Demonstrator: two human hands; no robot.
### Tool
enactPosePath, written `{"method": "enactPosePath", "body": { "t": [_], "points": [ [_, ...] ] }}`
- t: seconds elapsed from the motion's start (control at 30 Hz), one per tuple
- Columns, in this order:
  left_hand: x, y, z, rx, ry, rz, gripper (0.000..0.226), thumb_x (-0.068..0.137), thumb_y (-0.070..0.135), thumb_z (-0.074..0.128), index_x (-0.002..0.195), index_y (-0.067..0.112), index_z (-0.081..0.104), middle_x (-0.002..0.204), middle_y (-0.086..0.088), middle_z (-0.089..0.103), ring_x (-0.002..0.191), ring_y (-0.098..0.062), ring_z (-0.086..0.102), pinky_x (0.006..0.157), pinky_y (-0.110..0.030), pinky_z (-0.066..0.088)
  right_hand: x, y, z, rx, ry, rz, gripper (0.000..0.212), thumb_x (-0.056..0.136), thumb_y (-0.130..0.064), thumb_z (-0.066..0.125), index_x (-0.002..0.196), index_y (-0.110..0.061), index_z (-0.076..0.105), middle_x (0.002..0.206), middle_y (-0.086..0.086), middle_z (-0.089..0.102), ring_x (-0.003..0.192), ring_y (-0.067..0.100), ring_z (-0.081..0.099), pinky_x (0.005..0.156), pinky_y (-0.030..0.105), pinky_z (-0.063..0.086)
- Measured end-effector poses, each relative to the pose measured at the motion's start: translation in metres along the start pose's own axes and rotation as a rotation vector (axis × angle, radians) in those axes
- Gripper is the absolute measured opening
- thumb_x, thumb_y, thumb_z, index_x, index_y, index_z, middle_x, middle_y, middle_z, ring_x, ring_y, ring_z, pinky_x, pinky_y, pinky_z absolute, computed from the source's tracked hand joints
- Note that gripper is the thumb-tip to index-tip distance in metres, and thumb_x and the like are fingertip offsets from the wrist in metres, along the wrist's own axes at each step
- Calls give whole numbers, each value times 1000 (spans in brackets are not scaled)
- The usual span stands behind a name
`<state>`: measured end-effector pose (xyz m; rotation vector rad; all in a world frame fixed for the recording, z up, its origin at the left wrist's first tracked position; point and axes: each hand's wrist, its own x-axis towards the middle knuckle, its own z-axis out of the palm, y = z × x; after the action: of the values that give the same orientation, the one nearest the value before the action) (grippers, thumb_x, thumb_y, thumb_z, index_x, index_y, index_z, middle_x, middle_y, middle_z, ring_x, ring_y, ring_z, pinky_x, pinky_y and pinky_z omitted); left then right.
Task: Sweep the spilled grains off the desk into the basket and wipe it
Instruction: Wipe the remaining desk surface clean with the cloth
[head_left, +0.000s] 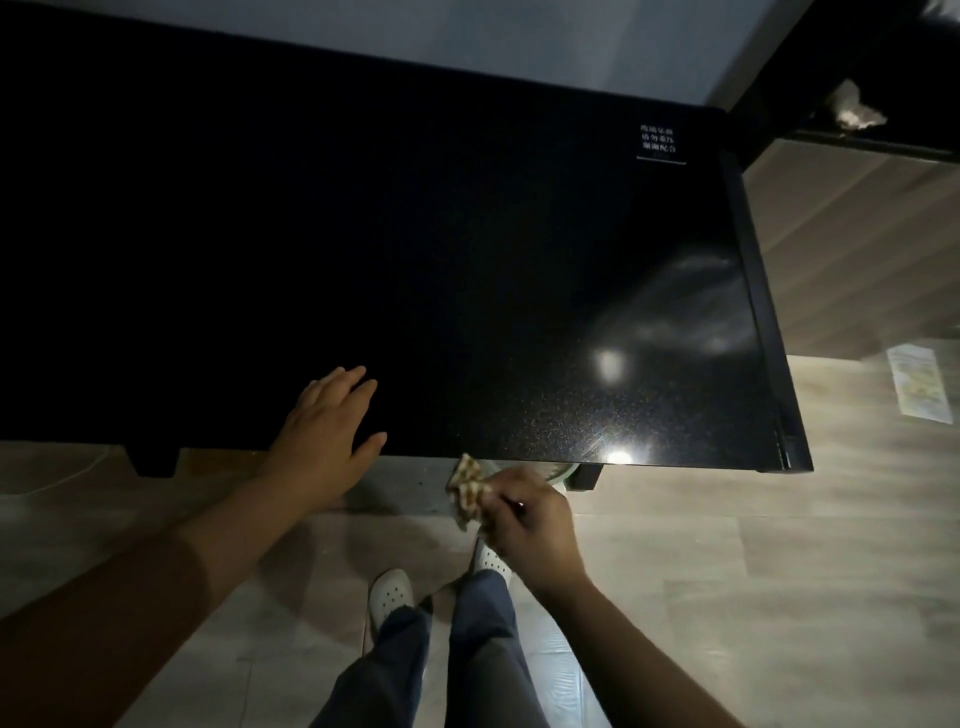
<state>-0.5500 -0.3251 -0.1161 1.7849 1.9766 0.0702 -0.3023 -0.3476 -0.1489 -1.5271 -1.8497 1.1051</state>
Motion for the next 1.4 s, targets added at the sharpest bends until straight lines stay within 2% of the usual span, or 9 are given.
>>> {"method": "enactPosePath", "body": {
  "t": [0.37, 0.47, 0.7, 0.8, 0.9, 1.07, 1.17, 1.27, 1.4],
  "points": [
    [-3, -18, 0, 24, -23, -7, 67, 95, 42, 47, 150, 18, 19, 159, 1, 8, 146, -19, 2, 118, -38, 16, 147, 19, -80, -229, 558, 159, 18, 90, -14, 60, 97, -3, 72, 101, 17, 63, 90, 28, 59, 73, 16, 30],
    [-6, -25, 5, 18, 5, -4, 67, 94, 41, 49, 150, 17, 22, 159, 0, 9, 146, -19, 4, 118, -39, 19, 170, 33, -70, -268, 522, 224, 22, 91, -19, 59, 103, -4, 72, 110, 15, 63, 99, 29, 60, 76, 15, 30],
    [-21, -38, -3, -43, 7, 40, 65, 95, 40, 48, 150, 18, 21, 159, 3, 5, 146, -14, -1, 116, -33, 13, 64, -11, 31, -165, 122, -158, 21, 87, -24, 55, 93, -14, 72, 102, -3, 60, 89, 15, 58, 75, 30, 50],
    [-31, -47, -6, -58, 3, 52, 64, 95, 38, 49, 150, 17, 23, 159, 3, 9, 146, -15, 2, 118, -35, 16, 25, -27, 39, -82, -39, -179, 13, 88, -19, 60, 91, -16, 72, 97, -11, 58, 85, 1, 58, 70, 22, 51],
    [-37, -56, -7, -91, 28, 68, 64, 93, 34, 56, 147, 13, 30, 157, 0, 19, 145, -19, 13, 117, -38, 20, 45, -38, 15, -63, 130, -138, 12, 81, -9, 61, 84, -11, 73, 91, -3, 61, 81, -1, 55, 70, 10, 41],
    [-44, -66, 3, -124, 41, 61, 66, 91, 33, 59, 147, 13, 30, 156, 2, 18, 144, -18, 13, 117, -37, 21, 145, -25, -11, -258, 344, 60, 16, 87, -10, 62, 97, -4, 73, 106, 11, 63, 94, 26, 61, 75, 20, 37],
    [-42, -70, 8, -142, 55, 65, 67, 91, 32, 59, 147, 13, 28, 155, 3, 18, 144, -17, 12, 114, -28, 15, 145, -20, 20, -271, 282, 30, 15, 86, -12, 64, 97, -7, 73, 108, 9, 62, 95, 26, 61, 77, 20, 40],
    [-43, -72, 7, -152, 68, 68, 66, 90, 32, 60, 146, 12, 32, 155, 0, 23, 143, -19, 16, 116, -35, 21, 92, -26, 50, -202, 92, -145, 14, 86, -19, 61, 93, -15, 73, 103, -4, 60, 88, 18, 61, 76, 29, 50],
    [-45, -71, 0, -165, 67, 59, 64, 91, 40, 53, 146, 13, 34, 154, 1, 25, 142, -18, 19, 115, -36, 25, 41, -39, 50, -53, -68, -110, 11, 85, -29, 63, 82, -22, 71, 89, -16, 58, 75, 12, 62, 66, 43, 55]
  ]
}}
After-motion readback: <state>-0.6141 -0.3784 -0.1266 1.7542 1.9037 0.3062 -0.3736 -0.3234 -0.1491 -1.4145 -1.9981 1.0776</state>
